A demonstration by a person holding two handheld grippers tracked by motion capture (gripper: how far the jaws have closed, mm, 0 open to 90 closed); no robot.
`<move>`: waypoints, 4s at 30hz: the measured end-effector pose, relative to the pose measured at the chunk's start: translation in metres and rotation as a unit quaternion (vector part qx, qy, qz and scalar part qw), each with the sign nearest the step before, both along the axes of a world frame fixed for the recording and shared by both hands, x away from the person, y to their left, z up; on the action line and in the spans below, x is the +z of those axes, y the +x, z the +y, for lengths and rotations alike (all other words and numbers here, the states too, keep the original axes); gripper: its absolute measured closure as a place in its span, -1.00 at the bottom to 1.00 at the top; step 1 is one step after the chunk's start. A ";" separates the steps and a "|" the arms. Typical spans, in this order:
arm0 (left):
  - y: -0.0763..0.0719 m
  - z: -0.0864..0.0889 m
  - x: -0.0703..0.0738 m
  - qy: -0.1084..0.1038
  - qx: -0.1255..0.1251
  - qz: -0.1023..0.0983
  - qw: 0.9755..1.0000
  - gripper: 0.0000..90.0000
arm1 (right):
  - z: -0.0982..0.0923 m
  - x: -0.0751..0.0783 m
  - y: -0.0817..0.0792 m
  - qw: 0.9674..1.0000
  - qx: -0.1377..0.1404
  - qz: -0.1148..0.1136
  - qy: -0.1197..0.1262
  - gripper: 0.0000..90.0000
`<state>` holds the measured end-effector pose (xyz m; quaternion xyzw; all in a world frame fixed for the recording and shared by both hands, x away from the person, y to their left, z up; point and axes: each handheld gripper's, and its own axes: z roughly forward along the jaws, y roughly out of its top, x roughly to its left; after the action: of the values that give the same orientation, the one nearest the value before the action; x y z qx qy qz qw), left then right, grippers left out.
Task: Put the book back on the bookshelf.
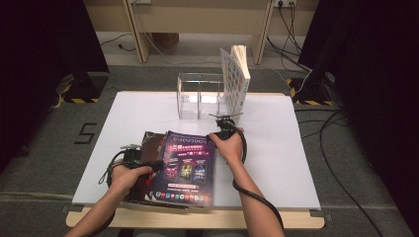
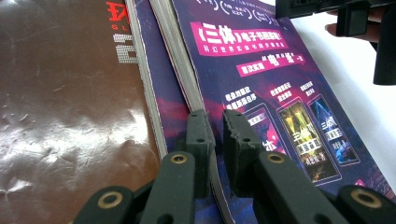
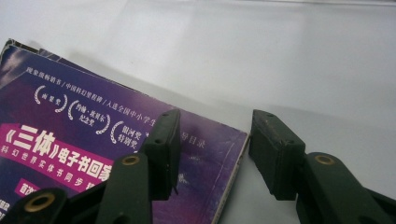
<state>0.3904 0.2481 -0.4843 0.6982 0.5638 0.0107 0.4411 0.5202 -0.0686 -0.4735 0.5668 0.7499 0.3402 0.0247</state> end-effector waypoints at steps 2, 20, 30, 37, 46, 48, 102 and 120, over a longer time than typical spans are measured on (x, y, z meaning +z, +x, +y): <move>0.000 0.000 0.000 0.001 0.000 -0.001 1.000 0.79 | 0.000 -0.002 0.002 1.000 -0.002 0.002 0.008 0.18; -0.005 -0.005 -0.001 0.023 0.010 -0.022 0.999 0.81 | -0.008 0.020 -0.014 0.999 -0.024 -0.005 0.021 0.36; -0.006 -0.004 -0.003 0.016 0.016 -0.024 0.999 0.82 | -0.018 0.012 -0.019 0.999 -0.025 0.039 0.024 0.29; -0.007 -0.004 -0.003 0.015 0.019 -0.026 0.999 0.83 | -0.021 0.002 -0.020 0.996 -0.026 0.076 0.042 0.26; -0.007 -0.005 -0.003 0.016 0.020 -0.026 0.999 0.82 | -0.018 0.002 -0.026 0.994 -0.017 0.085 0.071 0.29; -0.007 -0.005 -0.003 0.018 0.019 -0.027 0.999 0.82 | -0.017 0.006 -0.028 0.995 -0.014 0.077 0.062 0.33; -0.019 0.012 0.011 0.024 0.056 -0.097 0.993 0.44 | -0.040 0.116 -0.053 0.990 -0.027 -0.123 0.056 0.85; -0.020 0.012 0.012 0.029 0.060 -0.091 0.994 0.31 | -0.044 0.145 -0.055 0.979 -0.056 -0.193 0.034 0.85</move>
<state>0.3708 0.2603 -0.4725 0.6716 0.5621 0.1168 0.4684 0.4653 -0.1130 -0.3284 0.5322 0.6861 0.4664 0.1690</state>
